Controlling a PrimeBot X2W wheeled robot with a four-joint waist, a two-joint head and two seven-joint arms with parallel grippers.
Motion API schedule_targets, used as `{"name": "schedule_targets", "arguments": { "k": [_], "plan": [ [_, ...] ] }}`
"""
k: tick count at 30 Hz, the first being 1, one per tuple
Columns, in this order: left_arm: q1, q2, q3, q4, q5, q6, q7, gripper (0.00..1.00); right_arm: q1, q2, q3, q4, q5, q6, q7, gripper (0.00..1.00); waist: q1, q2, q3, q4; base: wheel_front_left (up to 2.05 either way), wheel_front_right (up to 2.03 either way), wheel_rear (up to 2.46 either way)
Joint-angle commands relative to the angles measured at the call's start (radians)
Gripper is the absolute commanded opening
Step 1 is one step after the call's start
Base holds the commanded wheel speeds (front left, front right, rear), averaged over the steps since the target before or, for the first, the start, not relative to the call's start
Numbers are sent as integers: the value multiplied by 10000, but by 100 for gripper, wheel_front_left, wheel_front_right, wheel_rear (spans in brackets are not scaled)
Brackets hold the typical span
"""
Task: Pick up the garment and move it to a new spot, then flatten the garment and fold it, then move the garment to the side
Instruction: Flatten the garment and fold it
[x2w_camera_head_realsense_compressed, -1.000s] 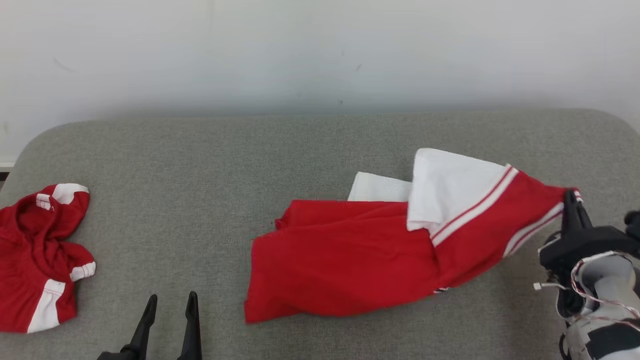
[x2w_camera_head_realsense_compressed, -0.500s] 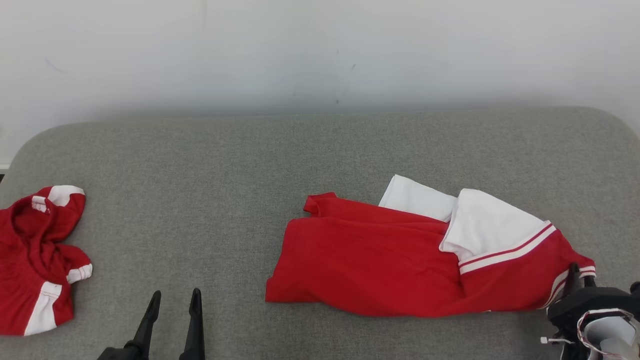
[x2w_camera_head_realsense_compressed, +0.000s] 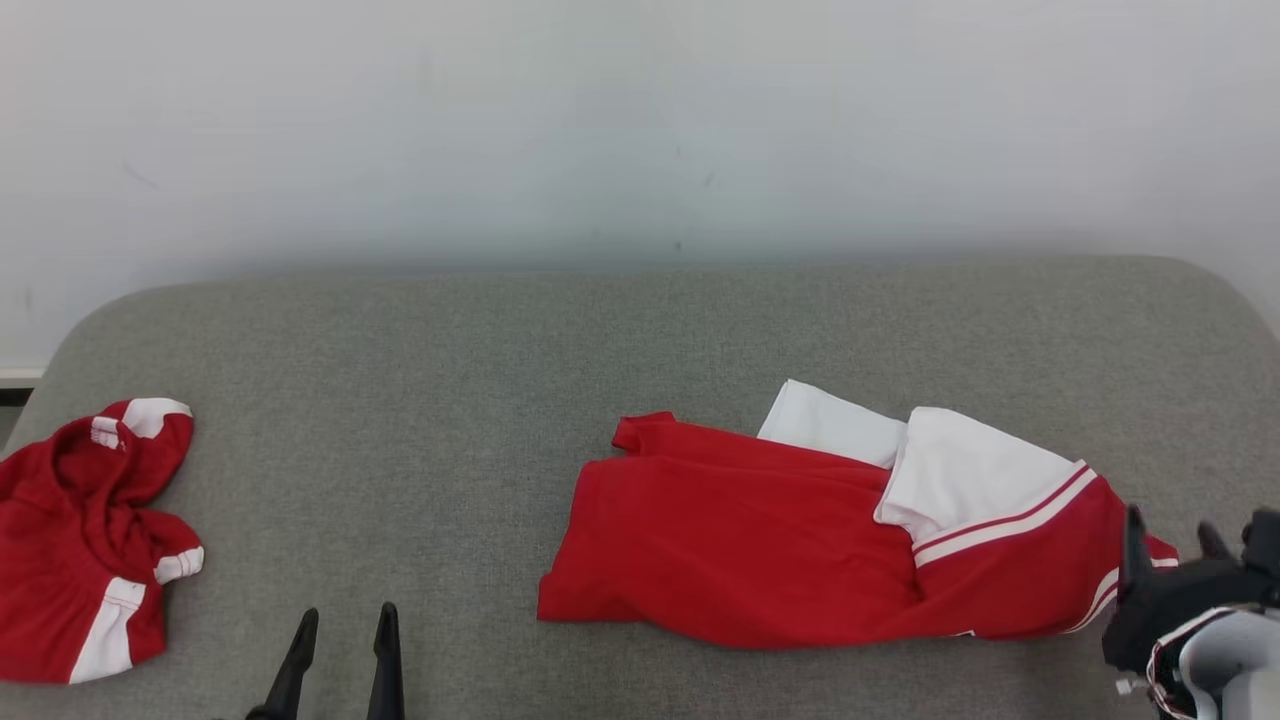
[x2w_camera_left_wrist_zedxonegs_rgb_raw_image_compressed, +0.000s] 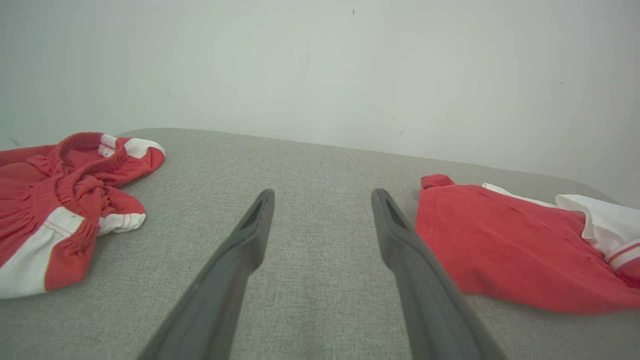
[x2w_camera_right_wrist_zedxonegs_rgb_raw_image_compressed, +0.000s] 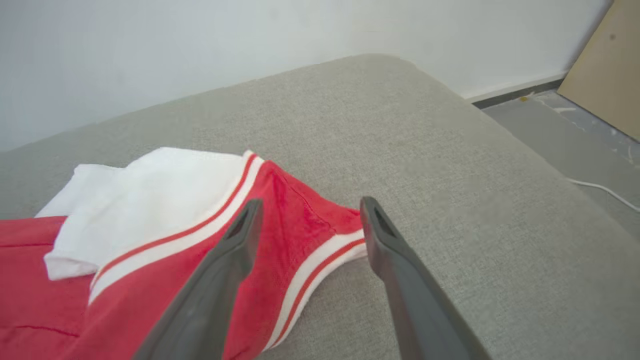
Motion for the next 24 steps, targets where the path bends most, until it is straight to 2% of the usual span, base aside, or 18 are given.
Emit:
{"name": "schedule_targets", "arguments": {
  "k": [1, 5, 9, 13, 20, 24],
  "plan": [
    [184, -14, 37, -12, -8, 10, -34, 100, 340, 135, 199, -1068, -234, 5, 210, 100, 0, 0, -89, 4, 0, 0, 0],
    [231, -28, 77, -22, -2, 10, -34, 100, 903, 346, 782, -3207, -365, 5, 919, 100, 0, 0, -129, -6, 0, 0, 0],
    [279, -41, 55, -37, -14, 10, -34, 100, 828, 346, 1222, -3649, -386, 7, 1691, 100, 0, 0, -92, 7, 0, 0, 0],
    [137, -48, -116, -57, -13, 10, -34, 100, 35, -124, 1644, -2996, -480, 5, 2926, 100, 0, 0, 79, 191, 0, 0, 0],
    [-126, 39, -283, -113, 45, 10, -34, 100, -1495, -879, 1935, -1553, -366, 5, 3759, 100, 0, 0, 650, 598, 0, 0, 0],
    [-305, 76, -315, -165, 17, 10, -34, 100, -2333, -1355, 2427, -745, -129, 5, 4085, 100, 0, 0, 1071, 806, 0, 0, 0]
  ]
}}
